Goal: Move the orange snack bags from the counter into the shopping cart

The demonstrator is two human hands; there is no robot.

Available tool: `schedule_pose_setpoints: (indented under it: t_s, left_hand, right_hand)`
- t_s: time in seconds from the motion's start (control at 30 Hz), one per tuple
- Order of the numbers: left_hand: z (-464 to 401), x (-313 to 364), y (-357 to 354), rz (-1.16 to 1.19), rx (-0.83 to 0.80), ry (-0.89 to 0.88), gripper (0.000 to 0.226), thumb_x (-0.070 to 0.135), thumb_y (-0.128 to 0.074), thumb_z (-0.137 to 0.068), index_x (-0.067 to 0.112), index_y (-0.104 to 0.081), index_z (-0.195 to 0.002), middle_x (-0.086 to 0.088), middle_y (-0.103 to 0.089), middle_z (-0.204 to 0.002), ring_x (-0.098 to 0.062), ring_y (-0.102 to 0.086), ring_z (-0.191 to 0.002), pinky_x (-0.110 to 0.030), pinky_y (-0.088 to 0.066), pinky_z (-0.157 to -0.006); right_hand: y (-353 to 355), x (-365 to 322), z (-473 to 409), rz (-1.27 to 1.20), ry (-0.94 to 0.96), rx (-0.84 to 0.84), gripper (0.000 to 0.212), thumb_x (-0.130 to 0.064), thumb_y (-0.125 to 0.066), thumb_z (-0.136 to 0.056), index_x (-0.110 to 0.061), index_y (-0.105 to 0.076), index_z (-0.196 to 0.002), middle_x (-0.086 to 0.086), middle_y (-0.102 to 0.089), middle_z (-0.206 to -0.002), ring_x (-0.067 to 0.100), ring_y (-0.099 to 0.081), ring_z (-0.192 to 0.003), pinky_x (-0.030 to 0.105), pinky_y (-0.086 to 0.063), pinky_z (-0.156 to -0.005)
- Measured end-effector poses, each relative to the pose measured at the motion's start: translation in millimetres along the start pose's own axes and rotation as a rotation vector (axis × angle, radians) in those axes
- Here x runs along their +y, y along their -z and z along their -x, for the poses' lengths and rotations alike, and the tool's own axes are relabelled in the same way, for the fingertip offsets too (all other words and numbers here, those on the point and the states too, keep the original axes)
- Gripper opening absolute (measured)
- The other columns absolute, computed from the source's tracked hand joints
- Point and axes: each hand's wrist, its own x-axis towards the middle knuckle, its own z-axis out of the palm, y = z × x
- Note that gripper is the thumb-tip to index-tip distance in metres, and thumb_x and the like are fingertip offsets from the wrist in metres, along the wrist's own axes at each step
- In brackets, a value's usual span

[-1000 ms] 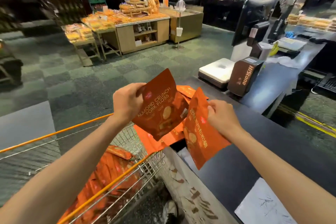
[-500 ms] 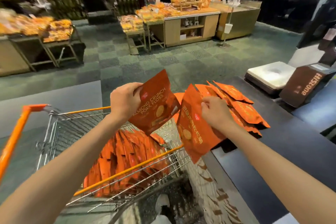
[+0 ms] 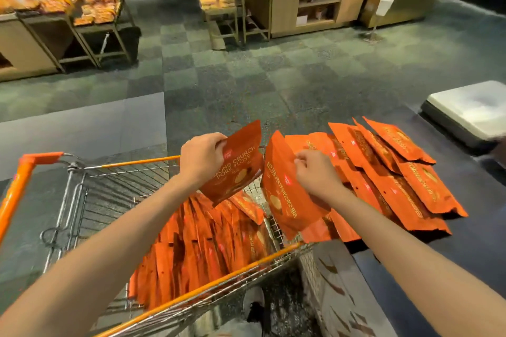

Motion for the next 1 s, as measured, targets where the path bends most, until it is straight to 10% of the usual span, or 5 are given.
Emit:
schedule_pose_setpoints:
  t_s: [0.1,0.23,0.33,0.67,1.0]
  left_hand:
    - [-20.6,-5.6,-43.9,0.06,-0.085,0.071,0.017,0.02,-0.059,-0.089,0.016,-0.072,-0.098,-0.009,-0.074,-0.097,-0.034,-0.066,-0.094,-0.038,-0.05,-0.077]
    - [-38.3,-5.9,-94.7,0.164,-0.175,0.188,0.016,0.018,-0.058,-0.089,0.012,-0.07,-0.097,-0.013,-0.072,-0.098,-0.036,-0.064,-0.096,-0.038,-0.047,-0.077]
    - [-45.1,-8.2,-131.7,0.244,-0.254,0.292,0.015,0.015,-0.055,-0.089,0.009,-0.067,-0.097,-0.017,-0.071,-0.099,-0.037,-0.062,-0.097,-0.039,-0.045,-0.078]
    - [5.4,-43.4,-215.6,0.29,-0.612,0.691,0.017,0.014,-0.053,-0.087,0.008,-0.06,-0.101,-0.011,-0.067,-0.09,-0.031,-0.062,-0.085,-0.034,-0.051,-0.077]
    - [67.6,-80.4,-234.0,0.314,-1.045,0.916,0.02,0.007,-0.047,-0.083,0.001,-0.054,-0.101,-0.015,-0.068,-0.078,-0.021,-0.066,-0.047,-0.028,-0.054,-0.043]
  right_hand:
    - [-19.4,19.3,-24.2,-0.008,-0.08,-0.024,0.038,-0.003,-0.05,-0.088,-0.018,-0.046,-0.054,-0.001,-0.048,-0.054,0.026,-0.051,-0.068,0.033,-0.021,-0.06]
    - [-30.9,35.4,-42.5,-0.052,-0.193,-0.048,0.018,-0.005,-0.051,-0.09,0.001,-0.068,-0.086,0.02,-0.07,-0.09,0.036,-0.063,-0.09,0.038,-0.047,-0.077]
    - [-39.0,48.2,-55.4,-0.021,-0.213,-0.064,0.024,-0.005,-0.05,-0.089,-0.01,-0.058,-0.067,0.012,-0.063,-0.073,0.034,-0.061,-0.08,0.037,-0.045,-0.07]
    - [-86.2,61.4,-71.1,-0.022,-0.372,-0.163,0.021,-0.007,-0.047,-0.094,0.003,-0.064,-0.102,0.02,-0.069,-0.1,0.037,-0.062,-0.101,0.04,-0.049,-0.085]
    - [-161.0,79.2,-89.0,0.07,-0.428,-0.281,0.025,-0.007,-0.047,-0.092,0.0,-0.064,-0.108,0.022,-0.068,-0.108,0.037,-0.062,-0.105,0.038,-0.049,-0.088]
